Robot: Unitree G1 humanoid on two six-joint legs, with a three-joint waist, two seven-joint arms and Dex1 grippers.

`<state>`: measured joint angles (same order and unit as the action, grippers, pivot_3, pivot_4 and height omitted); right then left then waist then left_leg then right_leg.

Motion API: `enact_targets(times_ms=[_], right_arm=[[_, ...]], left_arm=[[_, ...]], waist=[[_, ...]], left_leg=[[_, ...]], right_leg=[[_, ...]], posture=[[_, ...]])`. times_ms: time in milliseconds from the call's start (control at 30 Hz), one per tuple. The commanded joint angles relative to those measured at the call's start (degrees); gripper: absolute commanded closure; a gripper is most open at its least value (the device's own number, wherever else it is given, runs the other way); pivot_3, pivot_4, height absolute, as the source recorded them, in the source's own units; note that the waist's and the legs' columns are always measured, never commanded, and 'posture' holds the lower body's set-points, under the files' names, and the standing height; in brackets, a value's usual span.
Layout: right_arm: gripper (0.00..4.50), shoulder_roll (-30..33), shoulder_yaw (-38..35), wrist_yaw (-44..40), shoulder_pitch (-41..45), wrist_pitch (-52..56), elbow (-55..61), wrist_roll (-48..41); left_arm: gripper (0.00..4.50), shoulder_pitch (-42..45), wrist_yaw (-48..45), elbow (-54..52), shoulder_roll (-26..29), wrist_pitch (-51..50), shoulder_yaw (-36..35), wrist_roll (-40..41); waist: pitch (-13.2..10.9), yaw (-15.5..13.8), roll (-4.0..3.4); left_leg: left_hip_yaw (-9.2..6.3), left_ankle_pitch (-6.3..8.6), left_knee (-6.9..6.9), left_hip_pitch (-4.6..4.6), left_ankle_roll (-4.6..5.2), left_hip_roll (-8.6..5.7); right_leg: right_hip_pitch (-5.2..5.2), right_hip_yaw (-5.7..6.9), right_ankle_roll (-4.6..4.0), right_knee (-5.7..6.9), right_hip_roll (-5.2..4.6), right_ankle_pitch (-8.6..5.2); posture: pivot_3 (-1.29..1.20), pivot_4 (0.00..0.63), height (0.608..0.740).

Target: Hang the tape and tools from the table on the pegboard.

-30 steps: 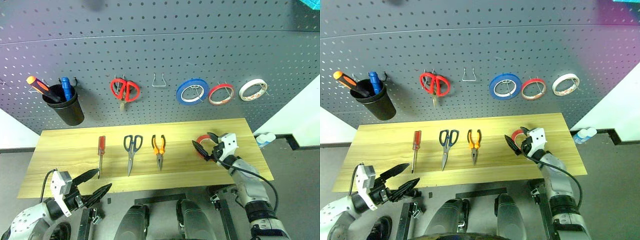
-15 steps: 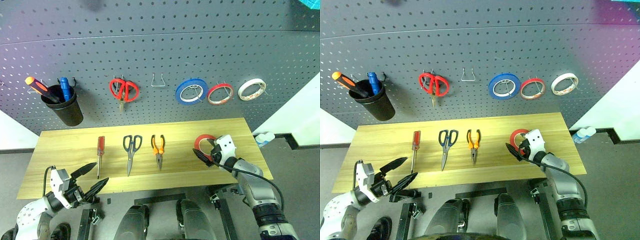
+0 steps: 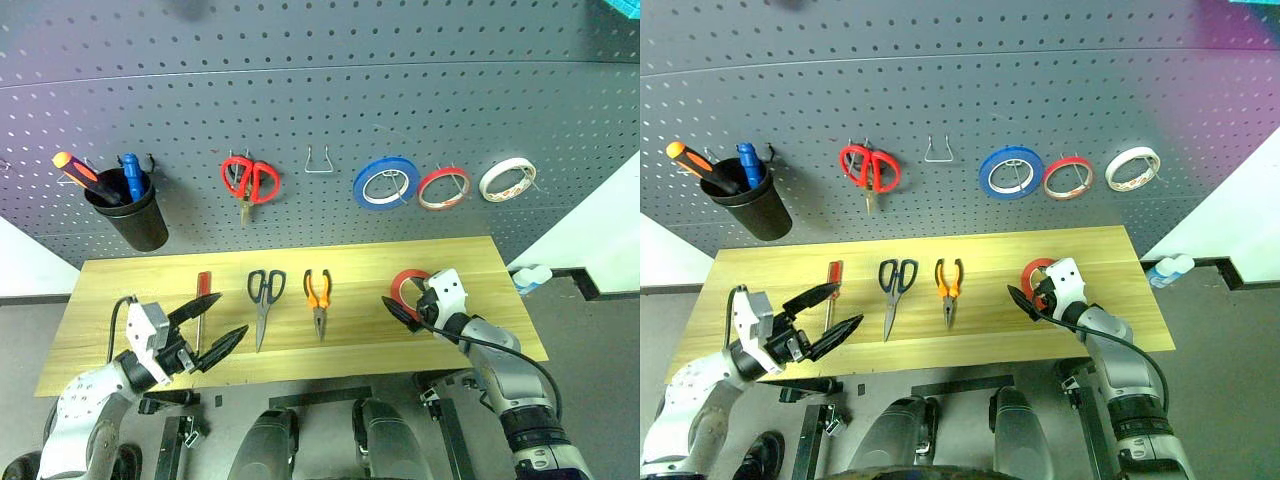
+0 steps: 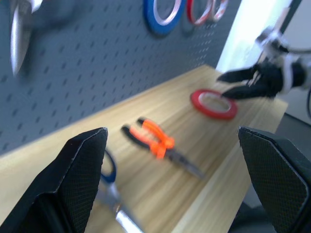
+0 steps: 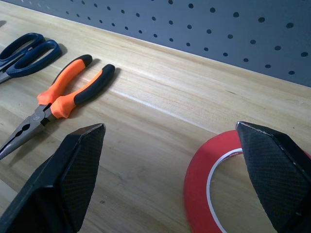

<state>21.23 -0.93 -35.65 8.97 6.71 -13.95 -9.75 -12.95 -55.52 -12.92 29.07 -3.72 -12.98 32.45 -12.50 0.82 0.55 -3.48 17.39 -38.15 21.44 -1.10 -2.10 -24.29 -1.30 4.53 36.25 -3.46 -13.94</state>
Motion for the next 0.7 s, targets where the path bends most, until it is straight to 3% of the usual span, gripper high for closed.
enact_targets(times_ms=[33,233,700], right_arm=[[0.00,0.0,-0.2,-0.2,0.3,-1.2,0.3,-0.1],[0.00,-0.3,-0.3,0.0,0.5,-1.3,-0.1,-0.2],[0.00,-0.5,0.0,-0.3,0.3,-1.8,-0.4,-0.1]], left_arm=[[0.03,0.6,3.9,-8.1,1.6,-6.9,0.2,3.7],[0.03,1.7,7.2,-13.2,3.2,-13.5,0.2,6.1],[0.03,3.0,9.7,-15.3,2.5,-15.5,1.0,5.2]], waist=[[0.0,0.0,0.00],[0.0,0.1,-0.03],[0.0,0.1,-0.02]], left_leg=[[0.00,0.00,0.00,0.00,0.00,0.00],[0.00,0.00,0.03,-0.01,0.00,0.00],[0.01,0.00,0.02,0.00,0.00,-0.01]], right_leg=[[0.00,0.00,0.00,-0.01,0.00,0.00],[-0.01,0.02,0.01,-0.01,0.03,0.00],[0.00,0.02,0.00,-0.02,0.04,0.00]], posture=[[0.01,0.224,0.738],[0.00,0.220,0.738],[0.00,0.212,0.738]])
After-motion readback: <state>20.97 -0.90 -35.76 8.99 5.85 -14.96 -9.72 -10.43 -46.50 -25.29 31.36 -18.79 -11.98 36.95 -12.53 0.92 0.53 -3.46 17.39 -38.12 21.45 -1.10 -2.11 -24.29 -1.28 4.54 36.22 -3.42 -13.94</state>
